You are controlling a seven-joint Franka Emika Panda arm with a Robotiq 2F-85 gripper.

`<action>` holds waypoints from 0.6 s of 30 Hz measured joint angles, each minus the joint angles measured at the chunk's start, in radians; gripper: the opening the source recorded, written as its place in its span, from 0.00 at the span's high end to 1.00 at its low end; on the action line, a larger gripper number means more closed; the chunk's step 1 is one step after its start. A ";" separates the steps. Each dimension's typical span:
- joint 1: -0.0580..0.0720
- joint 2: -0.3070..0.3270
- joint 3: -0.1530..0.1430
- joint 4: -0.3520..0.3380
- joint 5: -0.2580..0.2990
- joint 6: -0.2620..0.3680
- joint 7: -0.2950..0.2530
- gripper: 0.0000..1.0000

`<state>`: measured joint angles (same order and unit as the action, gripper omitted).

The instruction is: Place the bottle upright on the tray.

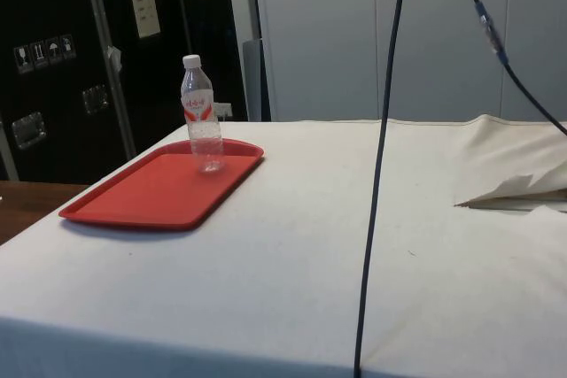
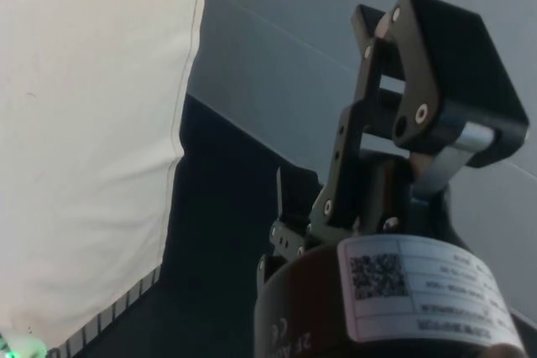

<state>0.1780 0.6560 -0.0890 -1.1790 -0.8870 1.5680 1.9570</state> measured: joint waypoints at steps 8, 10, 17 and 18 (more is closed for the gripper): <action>-0.013 -0.005 0.001 0.008 0.033 0.004 -0.001 0.00; -0.019 -0.005 0.001 0.014 0.048 0.006 -0.002 0.00; -0.030 -0.005 0.002 0.026 0.082 0.007 -0.004 0.00; -0.032 -0.007 0.002 0.026 0.087 0.007 -0.005 0.00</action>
<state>0.1460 0.6490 -0.0870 -1.1530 -0.8000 1.5750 1.9520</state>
